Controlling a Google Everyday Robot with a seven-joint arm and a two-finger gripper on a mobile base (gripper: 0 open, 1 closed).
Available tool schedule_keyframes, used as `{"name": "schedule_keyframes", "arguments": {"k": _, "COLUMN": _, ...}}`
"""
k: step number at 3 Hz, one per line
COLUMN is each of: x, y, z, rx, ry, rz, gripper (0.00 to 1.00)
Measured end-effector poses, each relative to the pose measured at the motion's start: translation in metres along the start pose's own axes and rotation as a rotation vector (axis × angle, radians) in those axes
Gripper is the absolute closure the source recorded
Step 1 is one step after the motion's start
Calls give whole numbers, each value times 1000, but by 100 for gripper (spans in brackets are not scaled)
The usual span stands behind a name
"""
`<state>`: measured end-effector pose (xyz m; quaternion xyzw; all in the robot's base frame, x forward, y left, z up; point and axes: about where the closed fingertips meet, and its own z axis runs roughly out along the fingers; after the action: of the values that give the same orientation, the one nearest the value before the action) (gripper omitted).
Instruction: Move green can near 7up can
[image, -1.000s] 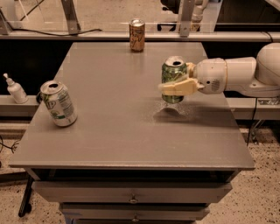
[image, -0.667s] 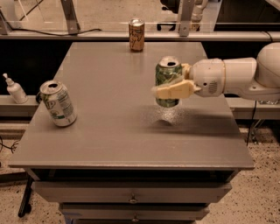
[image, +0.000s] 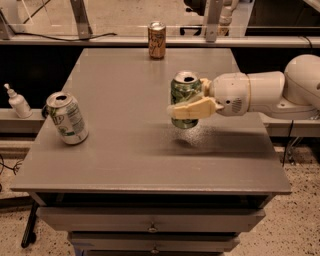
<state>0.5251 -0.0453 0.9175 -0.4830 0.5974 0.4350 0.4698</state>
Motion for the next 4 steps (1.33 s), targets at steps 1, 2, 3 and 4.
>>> {"name": "schedule_keyframes", "arguments": {"k": 1, "x": 5, "y": 16, "z": 28, "rx": -21, "ry": -55, "rz": -7, "gripper": 100}}
{"name": "schedule_keyframes", "arguments": {"k": 2, "x": 13, "y": 34, "z": 69, "rx": -28, "ry": -109, "rz": -25, "gripper": 100}}
{"name": "schedule_keyframes", "arguments": {"k": 3, "x": 19, "y": 43, "z": 108, "rx": -12, "ry": -122, "rz": -68, "gripper": 100}}
{"name": "schedule_keyframes", "arguments": {"k": 4, "x": 14, "y": 41, "z": 138, "rx": -4, "ry": -134, "rz": -112, "gripper": 100}}
